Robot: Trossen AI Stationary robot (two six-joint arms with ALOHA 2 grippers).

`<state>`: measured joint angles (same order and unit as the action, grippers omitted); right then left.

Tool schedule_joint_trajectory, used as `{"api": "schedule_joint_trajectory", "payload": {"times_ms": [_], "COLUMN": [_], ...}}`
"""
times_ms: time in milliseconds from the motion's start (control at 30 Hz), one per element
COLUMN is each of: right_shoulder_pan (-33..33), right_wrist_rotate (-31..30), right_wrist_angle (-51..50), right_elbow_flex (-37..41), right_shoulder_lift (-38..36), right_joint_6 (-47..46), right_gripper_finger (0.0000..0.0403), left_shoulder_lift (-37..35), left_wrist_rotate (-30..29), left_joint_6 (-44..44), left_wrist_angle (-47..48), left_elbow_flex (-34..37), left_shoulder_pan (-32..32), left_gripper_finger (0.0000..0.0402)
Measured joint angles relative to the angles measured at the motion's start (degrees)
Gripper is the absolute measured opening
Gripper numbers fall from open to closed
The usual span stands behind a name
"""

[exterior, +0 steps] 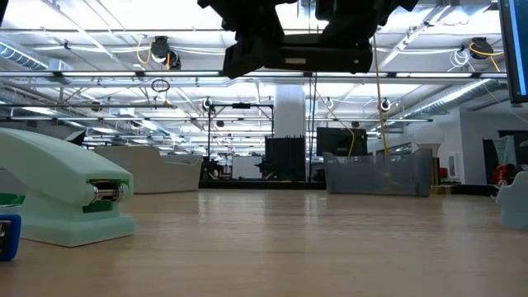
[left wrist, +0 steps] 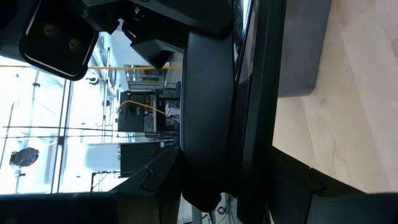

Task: Pick and place Stapler, Stapler remover, tape
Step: Put the black stapler into the black bin

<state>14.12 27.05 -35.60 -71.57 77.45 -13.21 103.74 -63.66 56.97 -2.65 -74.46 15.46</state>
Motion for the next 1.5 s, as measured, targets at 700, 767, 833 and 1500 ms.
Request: {"api": "schedule_joint_trajectory", "payload": {"times_ms": [700, 767, 833, 1500], "right_shoulder_pan": [-1.1, -1.1, -1.1, -1.1], "right_wrist_rotate": [0.4, 0.4, 0.3, 0.1], "right_wrist_angle": [-1.5, -1.4, -1.3, -1.1], "right_elbow_flex": [0.1, 0.1, 0.1, 0.1], "right_shoulder_lift": [0.1, 0.1, 0.1, -0.2], "right_joint_6": [-1.5, -1.3, -1.2, -0.6], "right_gripper_finger": [0.0131, 0.0131, 0.0131, 0.0131], "left_shoulder_lift": [0.0, 0.0, 0.0, 0.0], "left_wrist_rotate": [0.7, 0.6, 0.4, -5.7], "left_joint_6": [0.2, 0.1, 0.0, -4.6], "left_wrist_angle": [-0.6, -0.6, -0.6, 1.5], "left_elbow_flex": [0.1, 0.1, 0.1, 0.0], "left_shoulder_pan": [-0.1, -0.1, -0.1, 0.4], "left_gripper_finger": [0.0222, 0.0222, 0.0222, 0.0223]}}
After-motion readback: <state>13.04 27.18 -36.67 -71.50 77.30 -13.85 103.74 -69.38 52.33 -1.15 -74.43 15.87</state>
